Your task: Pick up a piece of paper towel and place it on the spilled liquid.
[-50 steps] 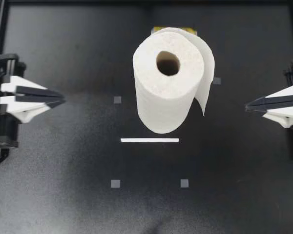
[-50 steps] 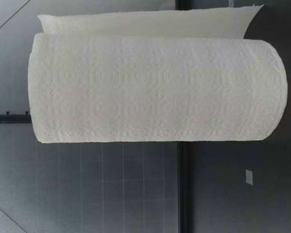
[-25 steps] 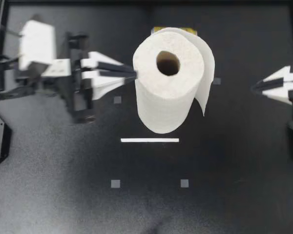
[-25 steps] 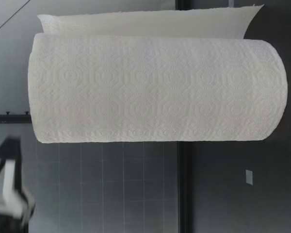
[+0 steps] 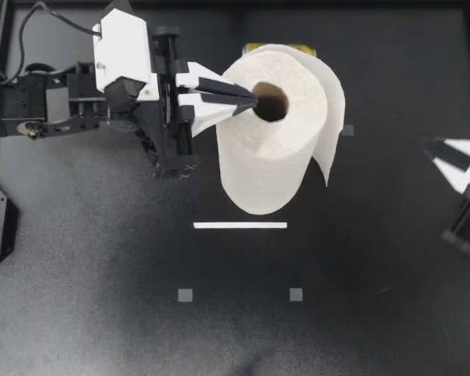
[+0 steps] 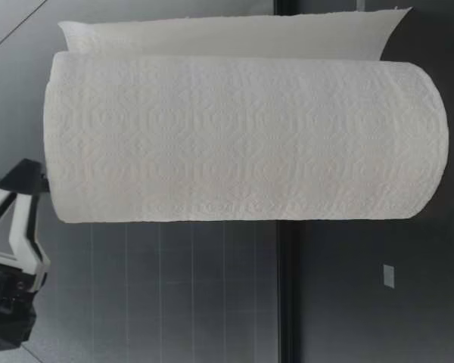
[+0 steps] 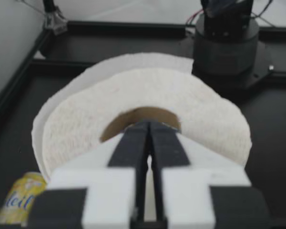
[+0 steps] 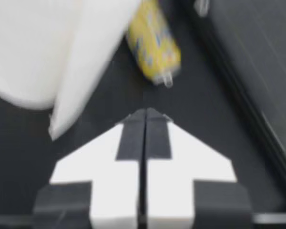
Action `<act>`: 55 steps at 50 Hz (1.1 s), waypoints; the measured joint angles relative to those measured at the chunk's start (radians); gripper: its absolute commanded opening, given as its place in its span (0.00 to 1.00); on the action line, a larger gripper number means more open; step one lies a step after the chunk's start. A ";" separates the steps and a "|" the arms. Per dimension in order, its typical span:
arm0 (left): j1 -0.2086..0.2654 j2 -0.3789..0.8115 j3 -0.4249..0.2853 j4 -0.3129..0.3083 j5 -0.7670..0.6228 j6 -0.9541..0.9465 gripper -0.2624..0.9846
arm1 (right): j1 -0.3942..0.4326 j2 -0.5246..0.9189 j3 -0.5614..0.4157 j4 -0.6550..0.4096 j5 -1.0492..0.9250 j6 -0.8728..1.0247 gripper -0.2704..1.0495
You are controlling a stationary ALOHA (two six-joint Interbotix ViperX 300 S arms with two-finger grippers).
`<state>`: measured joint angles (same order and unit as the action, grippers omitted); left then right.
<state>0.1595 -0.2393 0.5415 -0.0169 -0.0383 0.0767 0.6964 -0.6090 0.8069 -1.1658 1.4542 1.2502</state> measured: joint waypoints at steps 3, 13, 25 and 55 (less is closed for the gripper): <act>0.000 0.003 -0.002 0.000 0.015 0.002 0.30 | 0.012 0.028 0.018 -0.058 -0.009 0.138 0.23; 0.011 0.008 -0.005 -0.002 0.067 0.002 0.30 | 0.014 0.066 0.100 -0.247 -0.064 0.537 0.30; 0.012 0.021 -0.023 -0.002 0.109 -0.002 0.30 | 0.000 0.101 0.193 -0.408 -0.152 0.830 0.63; 0.012 0.037 -0.049 -0.002 0.143 -0.002 0.30 | -0.241 0.385 0.097 -0.417 -0.189 0.848 0.79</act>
<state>0.1718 -0.2025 0.4924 -0.0184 0.1043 0.0752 0.4556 -0.2240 0.9035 -1.5831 1.2655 2.0985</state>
